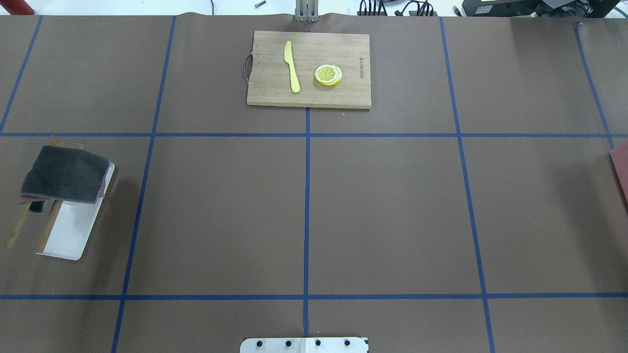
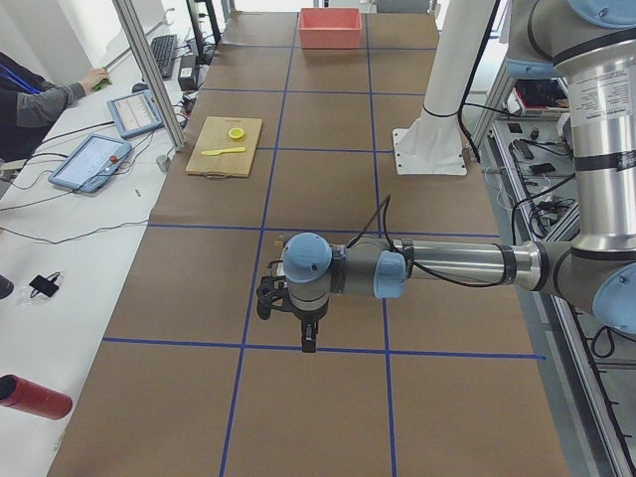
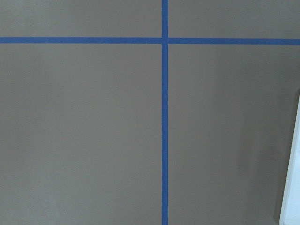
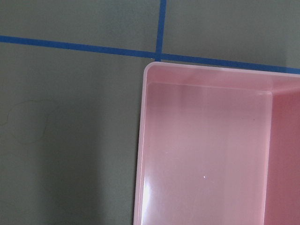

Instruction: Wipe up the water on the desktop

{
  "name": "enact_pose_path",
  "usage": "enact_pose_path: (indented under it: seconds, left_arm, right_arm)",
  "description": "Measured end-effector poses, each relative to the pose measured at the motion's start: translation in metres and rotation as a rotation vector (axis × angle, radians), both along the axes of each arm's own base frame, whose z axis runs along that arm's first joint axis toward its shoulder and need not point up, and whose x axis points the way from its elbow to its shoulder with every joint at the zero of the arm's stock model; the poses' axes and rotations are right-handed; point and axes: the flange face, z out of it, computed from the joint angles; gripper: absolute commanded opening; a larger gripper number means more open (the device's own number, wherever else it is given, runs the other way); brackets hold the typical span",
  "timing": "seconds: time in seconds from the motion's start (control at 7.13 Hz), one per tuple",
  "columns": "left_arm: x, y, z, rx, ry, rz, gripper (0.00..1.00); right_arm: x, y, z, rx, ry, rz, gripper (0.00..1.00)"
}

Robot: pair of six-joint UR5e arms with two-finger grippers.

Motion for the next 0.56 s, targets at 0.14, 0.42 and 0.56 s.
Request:
enact_pose_path:
  seconds: [0.14,0.42,0.56]
  left_arm:
    - [0.000,0.000,-0.001,0.002,0.000,0.000,0.99]
    - [0.000,-0.002,-0.008,0.019,-0.001,-0.001,0.99]
    - [0.000,-0.002,-0.016,0.037,-0.001,-0.001,0.99]
  right_arm:
    - [0.000,0.000,0.000,-0.002,0.000,0.000,1.00]
    - [0.000,0.001,-0.008,0.014,-0.002,0.001,1.00]
    - [0.000,0.000,-0.015,0.027,-0.002,0.001,1.00]
